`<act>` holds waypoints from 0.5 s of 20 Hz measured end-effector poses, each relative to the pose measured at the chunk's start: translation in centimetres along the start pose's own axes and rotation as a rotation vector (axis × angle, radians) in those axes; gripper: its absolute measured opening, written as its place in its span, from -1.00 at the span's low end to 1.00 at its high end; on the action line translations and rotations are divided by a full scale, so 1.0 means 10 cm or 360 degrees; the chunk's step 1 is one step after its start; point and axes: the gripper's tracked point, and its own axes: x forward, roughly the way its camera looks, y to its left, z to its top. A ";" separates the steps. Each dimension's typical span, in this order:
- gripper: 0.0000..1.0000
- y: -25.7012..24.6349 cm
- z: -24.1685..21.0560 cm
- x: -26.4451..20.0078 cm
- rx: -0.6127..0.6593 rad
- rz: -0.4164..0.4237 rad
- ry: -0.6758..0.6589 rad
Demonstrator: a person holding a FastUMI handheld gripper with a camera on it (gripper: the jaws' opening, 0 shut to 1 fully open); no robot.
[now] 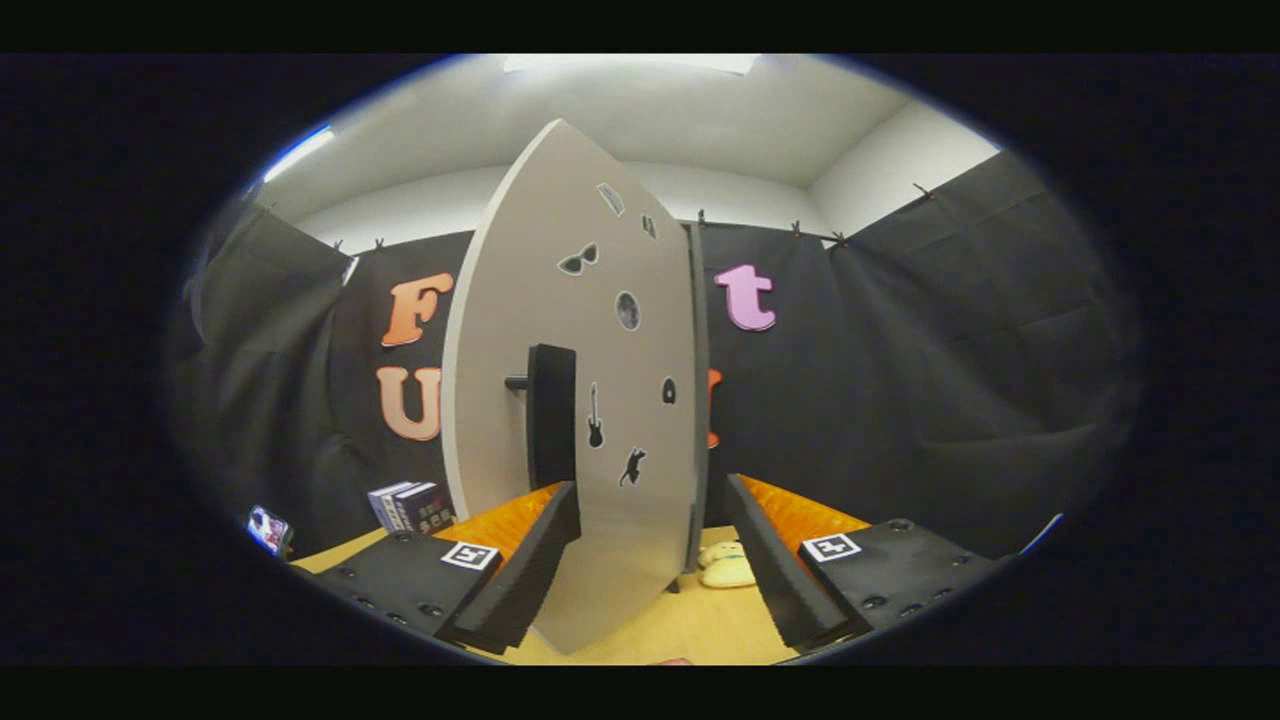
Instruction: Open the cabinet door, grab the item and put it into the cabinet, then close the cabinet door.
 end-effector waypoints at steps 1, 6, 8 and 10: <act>0.91 0.11 -0.04 0.06 0.0030 0.0053 0.0013; 0.92 0.25 -0.10 0.22 0.0069 0.0208 0.0056; 0.92 0.24 -0.10 0.23 0.0061 0.0226 0.0059; 0.92 0.24 -0.09 0.24 0.0046 0.0238 0.0059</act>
